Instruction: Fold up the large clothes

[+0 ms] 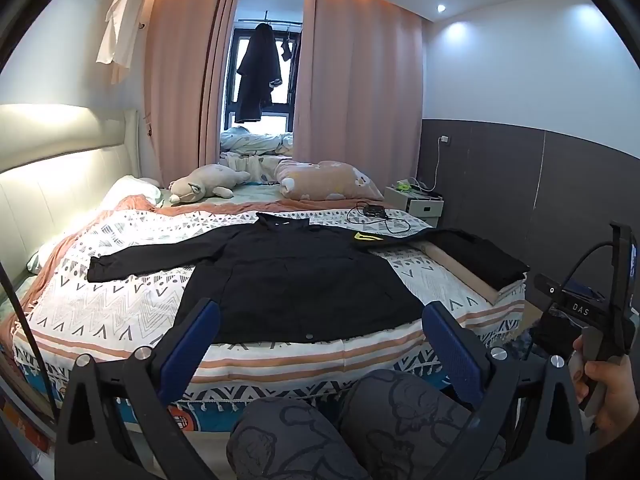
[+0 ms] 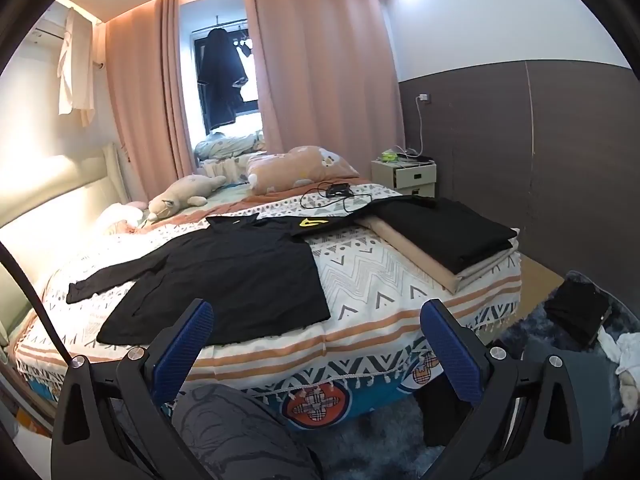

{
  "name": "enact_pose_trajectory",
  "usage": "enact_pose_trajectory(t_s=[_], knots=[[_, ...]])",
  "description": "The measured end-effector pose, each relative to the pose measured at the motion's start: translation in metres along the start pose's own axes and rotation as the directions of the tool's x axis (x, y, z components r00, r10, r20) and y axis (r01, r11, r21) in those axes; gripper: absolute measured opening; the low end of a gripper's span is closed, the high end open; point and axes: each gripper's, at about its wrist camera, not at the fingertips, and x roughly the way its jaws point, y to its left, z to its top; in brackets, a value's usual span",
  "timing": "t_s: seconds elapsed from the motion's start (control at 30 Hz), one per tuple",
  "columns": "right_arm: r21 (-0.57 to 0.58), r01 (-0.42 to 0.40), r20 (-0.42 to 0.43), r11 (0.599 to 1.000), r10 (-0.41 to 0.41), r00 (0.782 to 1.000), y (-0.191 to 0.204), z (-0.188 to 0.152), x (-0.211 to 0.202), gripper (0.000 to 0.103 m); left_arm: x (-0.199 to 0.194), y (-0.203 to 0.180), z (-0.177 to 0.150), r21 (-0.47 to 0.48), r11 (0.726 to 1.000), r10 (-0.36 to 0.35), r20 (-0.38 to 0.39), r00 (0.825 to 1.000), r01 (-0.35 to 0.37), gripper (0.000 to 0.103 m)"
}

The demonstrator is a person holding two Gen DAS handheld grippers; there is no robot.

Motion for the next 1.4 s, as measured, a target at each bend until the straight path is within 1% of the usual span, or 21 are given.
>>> enact_pose_trajectory(t_s=[0.27,0.5,0.67,0.77,0.93,1.07,1.13,1.23,1.4], knots=[[0.014,0.008,0.0,1.0,-0.008,1.0,0.007,-0.006,-0.001,0.103,-0.002,0.003,-0.001,0.003,1.0,-0.015,-0.007,1.0,0.015,0.103],[-0.02,0.025,0.008,0.999,-0.025,1.0,0.011,-0.008,-0.004,0.103,-0.004,0.003,-0.003,-0.003,1.0,-0.017,-0.008,1.0,0.017,0.103],[-0.028,0.019,0.002,0.999,-0.019,1.0,0.011,-0.01,-0.005,0.103,-0.004,0.001,-0.004,-0.006,1.0,-0.021,-0.003,1.0,0.021,0.103],[-0.044,0.041,0.015,0.998,-0.041,0.999,0.011,-0.011,-0.007,0.103,-0.004,-0.001,-0.004,0.005,1.0,-0.013,0.004,1.0,0.012,0.103],[-0.068,0.017,0.0,0.998,-0.017,1.0,0.011,-0.013,-0.006,0.103,0.0,-0.002,-0.007,0.011,1.0,-0.014,-0.001,1.0,0.014,0.103],[-0.073,-0.002,0.037,0.997,0.005,0.999,0.009,-0.012,-0.012,0.103,0.001,-0.003,-0.01,0.003,1.0,-0.017,-0.003,1.0,0.017,0.103],[-0.076,0.009,0.051,0.997,-0.005,0.999,0.007,-0.013,-0.015,0.103,0.001,-0.005,-0.01,0.009,1.0,-0.011,-0.004,1.0,0.011,0.103],[-0.05,0.037,0.053,0.998,-0.034,0.998,0.001,-0.012,-0.016,0.103,0.0,-0.008,-0.011,0.017,1.0,-0.004,-0.004,1.0,0.004,0.103],[-0.05,0.016,0.063,0.999,-0.013,0.998,0.004,-0.02,-0.02,0.103,-0.002,-0.009,-0.014,0.026,1.0,0.015,-0.005,1.0,-0.014,0.103]])
